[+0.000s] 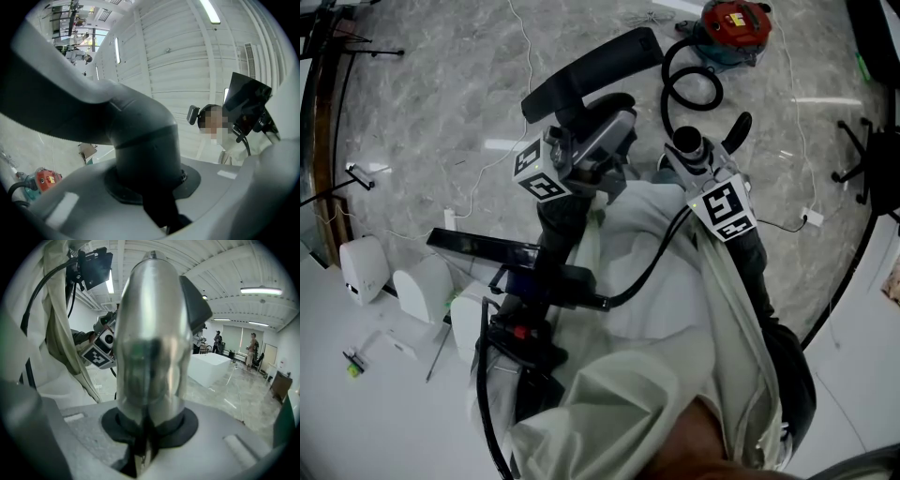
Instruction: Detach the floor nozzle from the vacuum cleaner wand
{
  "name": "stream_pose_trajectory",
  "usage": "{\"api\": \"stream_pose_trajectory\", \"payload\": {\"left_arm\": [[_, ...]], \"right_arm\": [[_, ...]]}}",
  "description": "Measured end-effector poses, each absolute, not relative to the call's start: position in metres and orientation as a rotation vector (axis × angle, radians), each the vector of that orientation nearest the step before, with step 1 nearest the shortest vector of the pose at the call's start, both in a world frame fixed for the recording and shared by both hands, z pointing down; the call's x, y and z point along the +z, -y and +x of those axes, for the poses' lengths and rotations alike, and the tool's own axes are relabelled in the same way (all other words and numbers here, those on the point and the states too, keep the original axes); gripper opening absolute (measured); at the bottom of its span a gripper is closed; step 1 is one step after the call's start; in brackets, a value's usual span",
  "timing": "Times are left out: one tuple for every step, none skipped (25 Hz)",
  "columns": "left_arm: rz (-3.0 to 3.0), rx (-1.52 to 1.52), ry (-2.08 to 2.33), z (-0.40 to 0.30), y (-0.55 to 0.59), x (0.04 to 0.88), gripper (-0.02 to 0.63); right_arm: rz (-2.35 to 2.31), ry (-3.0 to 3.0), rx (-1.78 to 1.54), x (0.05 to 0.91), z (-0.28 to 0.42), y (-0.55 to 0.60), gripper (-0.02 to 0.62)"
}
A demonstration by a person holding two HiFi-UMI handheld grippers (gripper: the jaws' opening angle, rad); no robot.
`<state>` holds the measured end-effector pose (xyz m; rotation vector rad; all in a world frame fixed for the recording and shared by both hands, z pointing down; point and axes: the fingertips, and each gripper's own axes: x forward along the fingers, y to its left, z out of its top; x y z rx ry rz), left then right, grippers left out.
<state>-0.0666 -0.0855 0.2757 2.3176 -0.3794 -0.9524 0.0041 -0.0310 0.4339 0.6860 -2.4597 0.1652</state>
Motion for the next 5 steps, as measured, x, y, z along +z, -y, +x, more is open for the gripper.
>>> {"api": "stream_pose_trajectory", "payload": {"left_arm": [[2.317, -0.956, 0.377, -0.0668, 0.0852, 0.2752, 0.091], [2.317, -0.959, 0.374, -0.0669, 0.0850, 0.2746, 0.091], [2.317, -0.962, 0.372, -0.0668, 0.0850, 0.2739, 0.091], [2.317, -0.965, 0.369, -0.0665, 0.0852, 0.2732, 0.091], [2.317, -0.969, 0.366, -0.0662, 0.0853, 0.2723, 0.092]], "right_arm": [[0.681, 2.458, 0.164, 0.4348, 0.0034, 0.0302, 0.061], [0.678, 2.457, 0.163, 0.4353, 0.0029, 0.0298, 0.061], [0.675, 2.457, 0.162, 0.4357, 0.0026, 0.0297, 0.061], [0.673, 2.457, 0.161, 0.4360, 0.0025, 0.0299, 0.061], [0.671, 2.456, 0.160, 0.4362, 0.0025, 0.0301, 0.061]]}}
